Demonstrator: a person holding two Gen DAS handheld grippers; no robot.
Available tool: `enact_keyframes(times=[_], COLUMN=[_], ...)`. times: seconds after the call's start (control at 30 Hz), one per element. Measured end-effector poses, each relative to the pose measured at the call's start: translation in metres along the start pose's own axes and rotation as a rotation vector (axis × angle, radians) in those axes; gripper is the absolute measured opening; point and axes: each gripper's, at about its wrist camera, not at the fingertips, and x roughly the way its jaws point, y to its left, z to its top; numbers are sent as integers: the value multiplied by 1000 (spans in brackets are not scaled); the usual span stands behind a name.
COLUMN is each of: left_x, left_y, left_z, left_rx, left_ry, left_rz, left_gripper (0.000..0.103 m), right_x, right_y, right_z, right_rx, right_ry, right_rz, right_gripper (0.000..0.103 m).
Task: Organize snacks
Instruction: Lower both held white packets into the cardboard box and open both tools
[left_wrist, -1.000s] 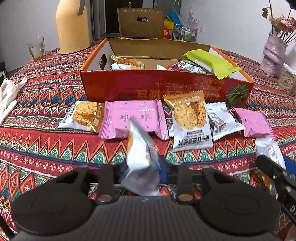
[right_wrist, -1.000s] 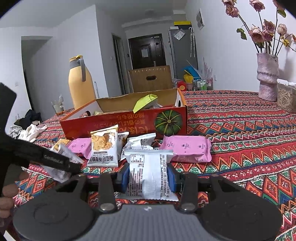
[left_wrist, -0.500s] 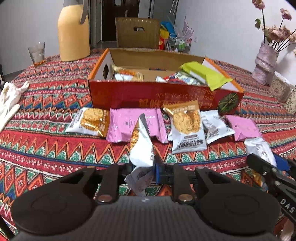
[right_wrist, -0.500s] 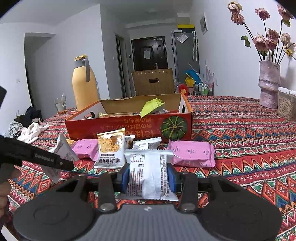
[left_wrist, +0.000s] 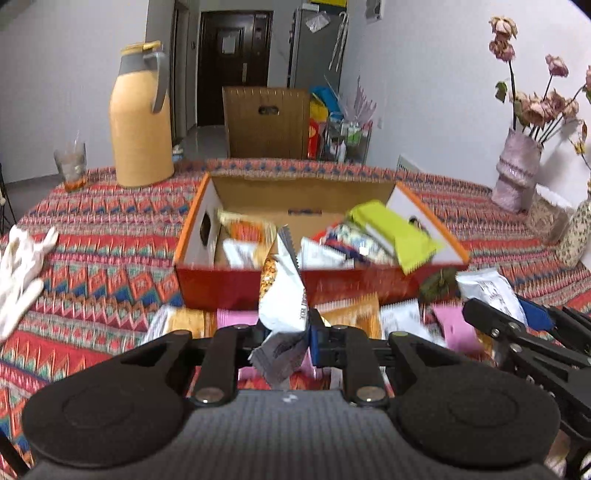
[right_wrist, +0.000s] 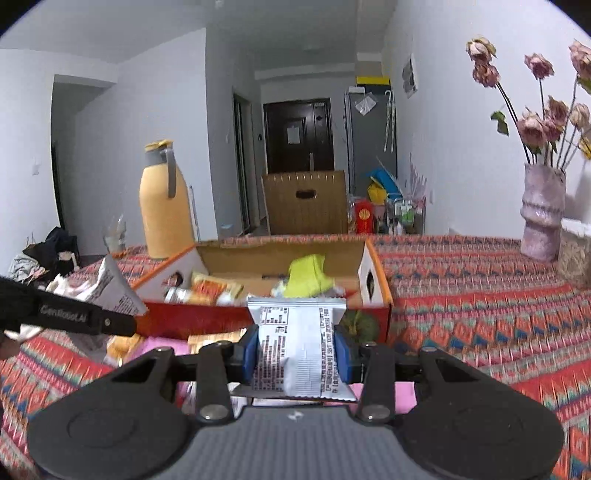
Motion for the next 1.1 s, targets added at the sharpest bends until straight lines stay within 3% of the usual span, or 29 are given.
enact_keyframes(times=[0.3,0.47,0.63,0.93,1.03,1.07,1.1], left_x=[29,59,89,113,108,106,104], left_y=[0,9,19,33,32,32,32], left_z=[48,67,73,63,61,60,60], left_rx=[-11,-43,-84,-108,-100,-99,-99], left_ry=[-69,-74,-71,-17,-35,-45,-53], left_rz=[18,39,67,55,56,54,55], left_gripper=[19,19,19,20,30,38,49], right_x=[66,108,139,154,151,149,148], right_y=[10,16,15,13,13,13,12], right_z=[57,73,71,55,52,52,53], right_rx=[-36,-37,-18,-22,-22,-20,-16], right_ry=[-16,5,5,30,32,28,26], right_rz=[10,9,-4,14,12,10,12], right_gripper=[40,40,40,40,42,43,54])
